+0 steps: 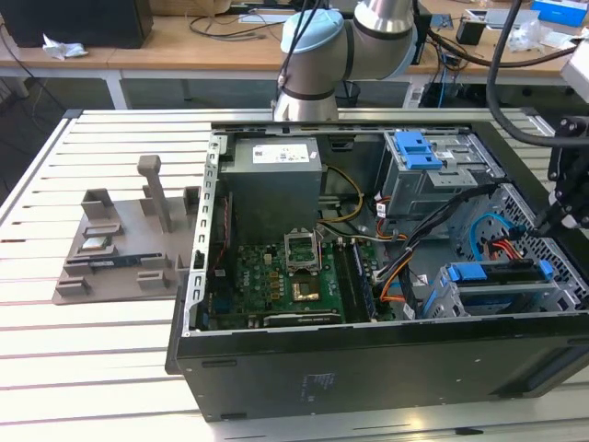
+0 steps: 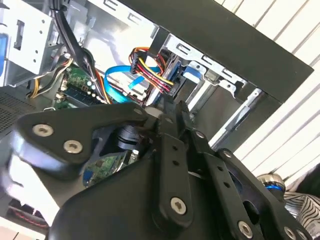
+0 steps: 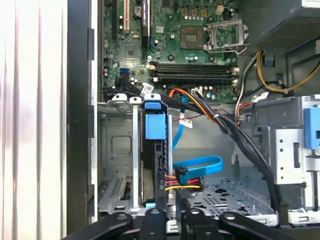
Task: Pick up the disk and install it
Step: 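Insert the first disk wire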
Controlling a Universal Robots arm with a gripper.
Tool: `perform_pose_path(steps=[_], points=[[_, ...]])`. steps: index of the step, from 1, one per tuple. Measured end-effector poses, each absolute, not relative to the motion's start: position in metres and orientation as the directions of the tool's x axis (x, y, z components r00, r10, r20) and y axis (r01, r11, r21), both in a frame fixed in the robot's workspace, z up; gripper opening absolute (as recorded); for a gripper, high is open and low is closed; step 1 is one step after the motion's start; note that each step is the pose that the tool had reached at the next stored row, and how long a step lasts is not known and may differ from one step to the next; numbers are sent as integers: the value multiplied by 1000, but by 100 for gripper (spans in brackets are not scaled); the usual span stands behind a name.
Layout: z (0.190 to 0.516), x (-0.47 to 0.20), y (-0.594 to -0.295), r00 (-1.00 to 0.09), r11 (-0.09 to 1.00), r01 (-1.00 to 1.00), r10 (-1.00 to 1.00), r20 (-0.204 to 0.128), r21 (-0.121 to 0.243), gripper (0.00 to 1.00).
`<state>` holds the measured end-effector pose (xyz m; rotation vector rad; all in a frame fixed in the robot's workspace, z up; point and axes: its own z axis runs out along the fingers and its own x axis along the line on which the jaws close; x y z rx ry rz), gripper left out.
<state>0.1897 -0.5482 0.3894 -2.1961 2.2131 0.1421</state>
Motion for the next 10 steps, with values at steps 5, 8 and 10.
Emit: perform_pose_path(steps=[5,8,10], points=[[411,190,-547,-10,6,-999,-997,-79,50,11],[422,190,-547,-10,6,-999,-997,-79,50,11],[426,190,-547,-10,6,-999,-997,-79,50,11]])
